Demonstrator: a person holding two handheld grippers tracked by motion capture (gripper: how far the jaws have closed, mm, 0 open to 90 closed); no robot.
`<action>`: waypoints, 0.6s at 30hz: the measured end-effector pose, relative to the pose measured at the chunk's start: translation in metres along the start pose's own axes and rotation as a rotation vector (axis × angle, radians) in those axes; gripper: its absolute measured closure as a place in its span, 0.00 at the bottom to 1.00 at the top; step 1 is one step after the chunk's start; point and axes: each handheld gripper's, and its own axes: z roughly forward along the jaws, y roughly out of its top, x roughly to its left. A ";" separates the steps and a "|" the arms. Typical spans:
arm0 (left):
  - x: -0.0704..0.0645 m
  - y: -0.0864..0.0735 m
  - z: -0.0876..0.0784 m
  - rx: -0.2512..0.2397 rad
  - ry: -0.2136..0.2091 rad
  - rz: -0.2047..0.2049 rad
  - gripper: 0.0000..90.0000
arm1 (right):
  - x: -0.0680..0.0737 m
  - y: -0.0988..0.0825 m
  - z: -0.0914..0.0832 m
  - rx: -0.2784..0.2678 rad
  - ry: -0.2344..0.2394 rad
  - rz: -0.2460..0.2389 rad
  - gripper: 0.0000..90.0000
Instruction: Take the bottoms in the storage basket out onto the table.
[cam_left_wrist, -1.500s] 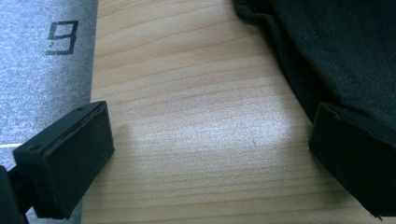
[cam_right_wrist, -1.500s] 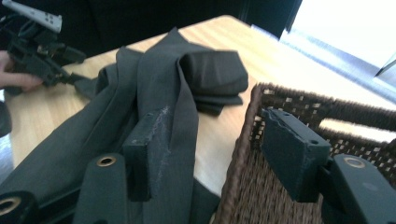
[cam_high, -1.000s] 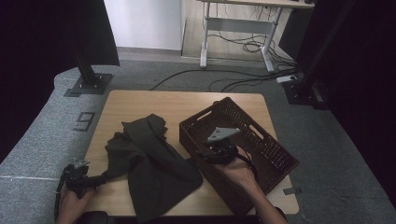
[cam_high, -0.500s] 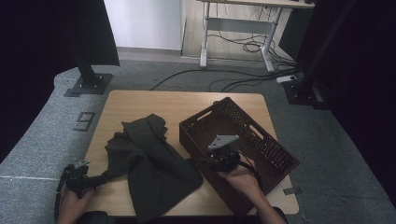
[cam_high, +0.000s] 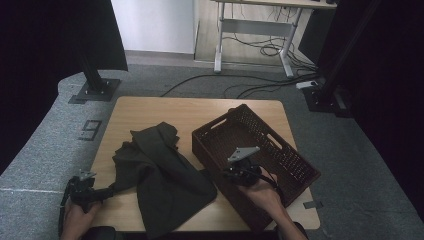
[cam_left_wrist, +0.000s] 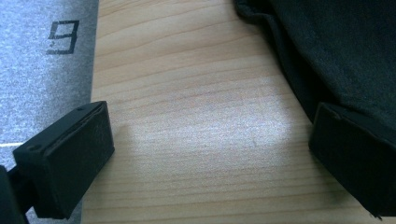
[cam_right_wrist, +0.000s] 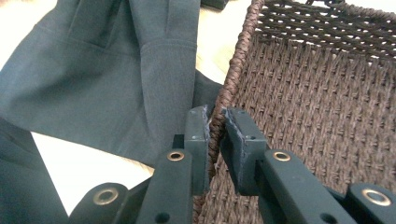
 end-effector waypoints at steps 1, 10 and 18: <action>0.000 0.000 0.000 0.000 0.000 0.000 0.00 | 0.000 0.000 0.000 0.000 0.000 0.000 0.88; 0.000 0.000 0.000 0.001 0.000 -0.001 0.00 | -0.011 0.006 0.003 0.016 -0.003 -0.005 0.88; 0.000 0.000 0.000 -0.001 0.000 -0.002 0.00 | -0.025 0.010 0.006 0.019 -0.006 0.005 0.89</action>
